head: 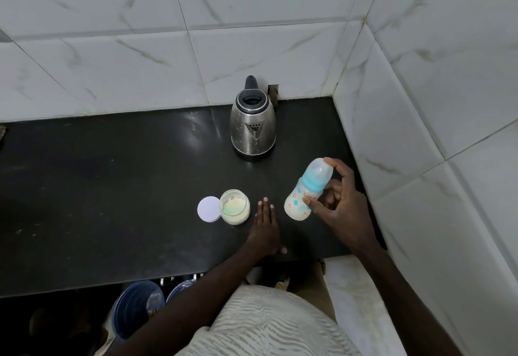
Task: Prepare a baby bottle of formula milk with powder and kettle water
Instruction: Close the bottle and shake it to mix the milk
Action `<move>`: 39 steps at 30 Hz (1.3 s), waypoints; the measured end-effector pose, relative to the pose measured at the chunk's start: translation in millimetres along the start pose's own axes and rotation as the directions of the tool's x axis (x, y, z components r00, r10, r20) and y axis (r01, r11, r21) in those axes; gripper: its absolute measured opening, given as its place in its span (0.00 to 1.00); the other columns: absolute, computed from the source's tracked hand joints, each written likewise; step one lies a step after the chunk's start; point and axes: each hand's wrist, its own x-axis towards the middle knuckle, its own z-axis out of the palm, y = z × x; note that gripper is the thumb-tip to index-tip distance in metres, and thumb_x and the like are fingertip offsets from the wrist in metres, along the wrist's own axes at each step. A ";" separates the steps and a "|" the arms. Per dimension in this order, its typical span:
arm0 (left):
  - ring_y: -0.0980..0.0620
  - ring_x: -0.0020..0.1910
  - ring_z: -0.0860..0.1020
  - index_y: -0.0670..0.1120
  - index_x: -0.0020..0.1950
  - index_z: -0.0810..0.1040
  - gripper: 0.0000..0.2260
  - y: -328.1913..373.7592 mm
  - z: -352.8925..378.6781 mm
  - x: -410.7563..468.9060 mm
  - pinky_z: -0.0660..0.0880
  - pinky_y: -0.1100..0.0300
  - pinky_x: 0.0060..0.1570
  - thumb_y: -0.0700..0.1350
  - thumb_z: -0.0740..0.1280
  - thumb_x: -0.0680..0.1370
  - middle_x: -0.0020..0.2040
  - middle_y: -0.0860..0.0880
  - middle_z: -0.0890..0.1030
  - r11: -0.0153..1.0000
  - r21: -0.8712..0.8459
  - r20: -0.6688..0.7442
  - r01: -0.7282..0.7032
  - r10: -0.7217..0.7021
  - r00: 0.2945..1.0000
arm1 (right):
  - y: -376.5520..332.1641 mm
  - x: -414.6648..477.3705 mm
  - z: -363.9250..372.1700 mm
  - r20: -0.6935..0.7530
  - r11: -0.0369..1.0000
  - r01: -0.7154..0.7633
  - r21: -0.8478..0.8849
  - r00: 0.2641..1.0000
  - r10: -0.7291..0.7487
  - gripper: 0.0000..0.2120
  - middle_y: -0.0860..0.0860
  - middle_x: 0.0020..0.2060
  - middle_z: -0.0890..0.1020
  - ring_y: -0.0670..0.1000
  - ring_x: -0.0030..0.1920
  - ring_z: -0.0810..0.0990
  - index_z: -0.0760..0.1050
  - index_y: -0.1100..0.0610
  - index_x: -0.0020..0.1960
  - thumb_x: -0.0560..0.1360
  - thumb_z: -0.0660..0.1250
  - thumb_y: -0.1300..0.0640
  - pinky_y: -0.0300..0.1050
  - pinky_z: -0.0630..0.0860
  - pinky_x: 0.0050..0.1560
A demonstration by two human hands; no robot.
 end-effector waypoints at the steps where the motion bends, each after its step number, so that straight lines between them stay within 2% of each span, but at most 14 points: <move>1: 0.32 0.79 0.32 0.33 0.80 0.35 0.61 0.1 0.1 0.1 0.43 0.41 0.81 0.63 0.75 0.73 0.78 0.31 0.30 1.000 0.001 0.000 0.001 -0.001 1.000 | 0.2 -0.5 -0.1 0.003 1.000 0.003 -0.002 1.000 -0.003 0.41 0.48 0.69 0.77 0.50 0.65 0.81 0.62 0.43 0.76 0.71 0.80 0.56 0.54 0.83 0.60; 7: 0.32 0.79 0.32 0.33 0.80 0.35 0.61 0.4 0.3 0.7 0.45 0.40 0.81 0.63 0.75 0.73 0.78 0.32 0.29 1.000 -0.010 0.011 0.007 -0.007 1.000 | 2.4 -0.1 -3.8 0.040 0.999 0.028 -0.034 0.999 -0.027 0.42 0.47 0.69 0.77 0.48 0.66 0.80 0.61 0.41 0.76 0.71 0.80 0.58 0.51 0.83 0.60; 14: 0.33 0.79 0.31 0.33 0.80 0.35 0.61 1.1 -1.6 0.7 0.43 0.41 0.81 0.62 0.75 0.73 0.78 0.32 0.29 0.999 -0.032 0.010 0.012 -0.011 1.000 | -5.0 4.9 -17.7 0.118 0.986 0.113 -0.127 0.988 -0.098 0.43 0.44 0.64 0.78 0.38 0.55 0.82 0.58 0.27 0.71 0.72 0.80 0.55 0.31 0.80 0.50; 16: 0.32 0.79 0.32 0.33 0.80 0.35 0.60 -0.2 0.5 0.9 0.43 0.41 0.81 0.62 0.75 0.73 0.78 0.31 0.30 0.999 -0.048 -0.004 0.013 -0.014 1.000 | -5.3 6.1 -21.3 0.089 0.979 0.137 -0.154 0.988 -0.124 0.41 0.44 0.65 0.78 0.41 0.55 0.82 0.59 0.34 0.74 0.72 0.79 0.55 0.31 0.80 0.51; 18: 0.31 0.79 0.33 0.32 0.80 0.36 0.61 0.2 1.5 0.0 0.42 0.42 0.81 0.63 0.75 0.73 0.78 0.30 0.31 0.999 -0.049 -0.029 0.014 -0.015 0.999 | -3.2 7.1 -17.6 -0.073 0.987 0.116 -0.110 0.990 -0.124 0.39 0.42 0.65 0.77 0.40 0.56 0.82 0.61 0.45 0.76 0.73 0.79 0.58 0.31 0.81 0.51; 20: 0.30 0.79 0.34 0.31 0.80 0.37 0.61 0.9 2.6 -1.2 0.42 0.42 0.80 0.64 0.75 0.72 0.78 0.28 0.32 0.999 -0.033 -0.056 0.007 -0.009 0.998 | -2.3 7.1 -2.7 -0.290 0.981 -0.008 0.192 0.955 0.065 0.35 0.48 0.66 0.79 0.42 0.52 0.83 0.63 0.46 0.76 0.75 0.76 0.60 0.36 0.82 0.44; 22: 0.30 0.79 0.33 0.31 0.80 0.37 0.62 -0.9 6.4 3.2 0.42 0.40 0.80 0.65 0.75 0.71 0.78 0.28 0.32 1.000 -0.023 -0.049 -0.006 0.005 0.999 | -2.8 1.2 16.5 -0.294 0.880 -0.175 0.441 0.899 0.326 0.31 0.59 0.61 0.82 0.42 0.37 0.80 0.64 0.45 0.74 0.78 0.74 0.59 0.37 0.76 0.30; 24: 0.31 0.78 0.29 0.35 0.82 0.39 0.64 -7.7 17.4 16.6 0.43 0.38 0.80 0.68 0.75 0.67 0.80 0.30 0.34 0.999 -0.048 -0.065 -0.007 0.004 0.998 | 5.8 -9.7 30.3 -0.135 0.866 -0.300 0.400 0.915 0.380 0.31 0.59 0.58 0.84 0.41 0.35 0.81 0.64 0.44 0.74 0.78 0.74 0.58 0.36 0.74 0.29; 27: 0.33 0.77 0.27 0.39 0.83 0.40 0.64 -10.7 21.3 18.9 0.42 0.38 0.80 0.70 0.75 0.66 0.81 0.32 0.34 0.999 -0.052 -0.060 0.002 -0.005 0.998 | 10.3 -16.8 30.8 -0.022 0.891 -0.296 0.345 0.946 0.323 0.34 0.55 0.63 0.82 0.47 0.51 0.85 0.62 0.43 0.76 0.76 0.75 0.58 0.36 0.79 0.35; 29: 0.33 0.78 0.30 0.34 0.81 0.37 0.63 -3.1 11.2 7.1 0.42 0.40 0.80 0.64 0.76 0.69 0.78 0.30 0.31 0.997 -0.073 -0.054 0.007 -0.011 0.998 | 10.0 -6.1 22.3 -0.161 0.863 -0.261 0.434 0.919 0.359 0.32 0.56 0.62 0.82 0.47 0.47 0.84 0.64 0.45 0.75 0.77 0.74 0.58 0.34 0.76 0.33; 31: 0.31 0.79 0.33 0.31 0.80 0.37 0.62 0.7 6.2 0.7 0.43 0.41 0.80 0.63 0.76 0.71 0.78 0.29 0.32 0.997 -0.077 -0.077 0.007 -0.013 0.997 | 7.0 7.9 16.8 -0.337 0.794 -0.240 0.559 0.809 0.482 0.28 0.58 0.61 0.82 0.45 0.38 0.80 0.65 0.45 0.73 0.78 0.73 0.55 0.36 0.73 0.29; 33: 0.30 0.79 0.34 0.30 0.80 0.38 0.62 1.0 5.3 -0.8 0.43 0.41 0.80 0.64 0.75 0.71 0.78 0.28 0.33 0.998 -0.066 -0.077 0.007 -0.012 0.997 | 6.9 13.1 19.8 -0.384 0.735 -0.240 0.635 0.727 0.569 0.26 0.59 0.62 0.82 0.44 0.37 0.78 0.66 0.45 0.72 0.78 0.73 0.54 0.37 0.72 0.28; 36: 0.30 0.78 0.32 0.32 0.81 0.39 0.63 -4.3 11.8 8.9 0.42 0.39 0.80 0.66 0.75 0.69 0.79 0.28 0.34 0.998 -0.057 -0.061 -0.001 -0.002 0.998 | 5.4 -4.6 36.3 -0.214 0.779 -0.366 0.509 0.823 0.526 0.27 0.58 0.58 0.83 0.43 0.34 0.79 0.66 0.45 0.72 0.78 0.73 0.55 0.36 0.73 0.28; 39: 0.32 0.78 0.29 0.37 0.83 0.40 0.63 -6.4 13.9 12.6 0.41 0.38 0.80 0.67 0.76 0.68 0.80 0.31 0.35 0.998 -0.058 -0.059 -0.018 0.014 0.998 | 5.4 -17.3 38.9 -0.071 0.840 -0.388 0.378 0.893 0.445 0.32 0.53 0.58 0.83 0.47 0.45 0.83 0.63 0.44 0.75 0.77 0.75 0.56 0.35 0.77 0.32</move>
